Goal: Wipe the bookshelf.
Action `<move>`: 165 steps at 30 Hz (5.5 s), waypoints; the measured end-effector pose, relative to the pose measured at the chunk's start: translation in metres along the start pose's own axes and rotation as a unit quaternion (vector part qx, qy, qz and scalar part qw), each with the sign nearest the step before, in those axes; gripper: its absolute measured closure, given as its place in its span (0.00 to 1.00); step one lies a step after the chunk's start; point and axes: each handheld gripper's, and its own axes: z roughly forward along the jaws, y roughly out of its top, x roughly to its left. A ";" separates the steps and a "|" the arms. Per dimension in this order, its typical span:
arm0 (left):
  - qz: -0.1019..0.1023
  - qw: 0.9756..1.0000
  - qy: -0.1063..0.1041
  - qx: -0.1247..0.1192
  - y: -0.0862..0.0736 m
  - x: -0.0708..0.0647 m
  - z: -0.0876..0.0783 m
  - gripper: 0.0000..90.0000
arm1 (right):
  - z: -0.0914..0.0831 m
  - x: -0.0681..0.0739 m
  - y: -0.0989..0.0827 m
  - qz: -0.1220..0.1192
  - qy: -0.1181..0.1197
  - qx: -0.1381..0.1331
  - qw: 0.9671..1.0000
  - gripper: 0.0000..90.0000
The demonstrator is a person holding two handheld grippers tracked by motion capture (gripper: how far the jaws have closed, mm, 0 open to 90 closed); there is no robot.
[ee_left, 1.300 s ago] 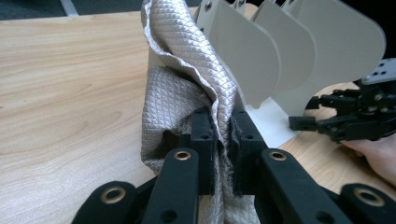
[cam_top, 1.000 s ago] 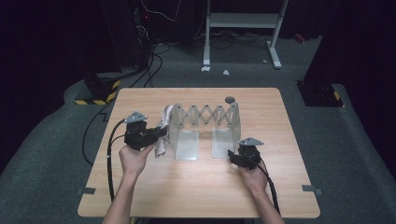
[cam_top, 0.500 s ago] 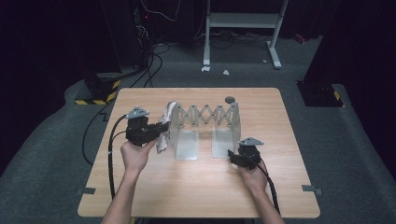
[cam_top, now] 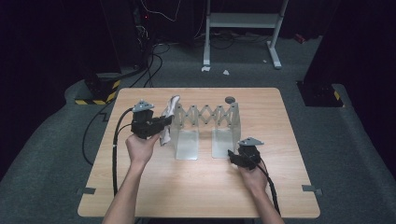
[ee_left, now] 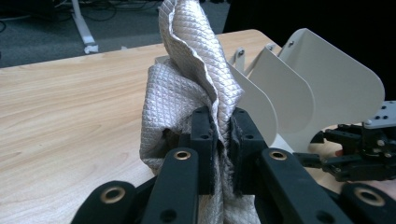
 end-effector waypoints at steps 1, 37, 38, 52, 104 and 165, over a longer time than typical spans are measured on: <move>0.002 1.000 0.000 -0.003 -0.001 0.000 0.000 0.91 | 0.000 0.000 0.000 0.000 0.000 0.000 1.000 0.46; 0.014 0.999 0.043 0.016 -0.001 0.010 0.020 0.91 | 0.000 0.000 0.000 0.002 -0.001 0.001 1.000 0.45; 0.012 0.999 0.041 0.016 -0.002 0.011 0.020 0.91 | 0.000 0.000 0.000 0.002 -0.001 0.000 1.000 0.45; -0.010 0.999 0.034 0.036 -0.020 0.021 0.038 0.91 | 0.000 0.001 0.000 -0.003 0.003 -0.001 1.000 0.49; -0.041 0.994 0.023 0.098 -0.057 0.041 0.079 0.91 | -0.002 0.004 -0.001 -0.012 0.012 -0.008 1.000 0.80; -0.037 0.991 0.023 0.130 -0.050 0.058 0.108 0.91 | -0.002 0.004 -0.001 -0.015 0.017 -0.008 1.000 0.80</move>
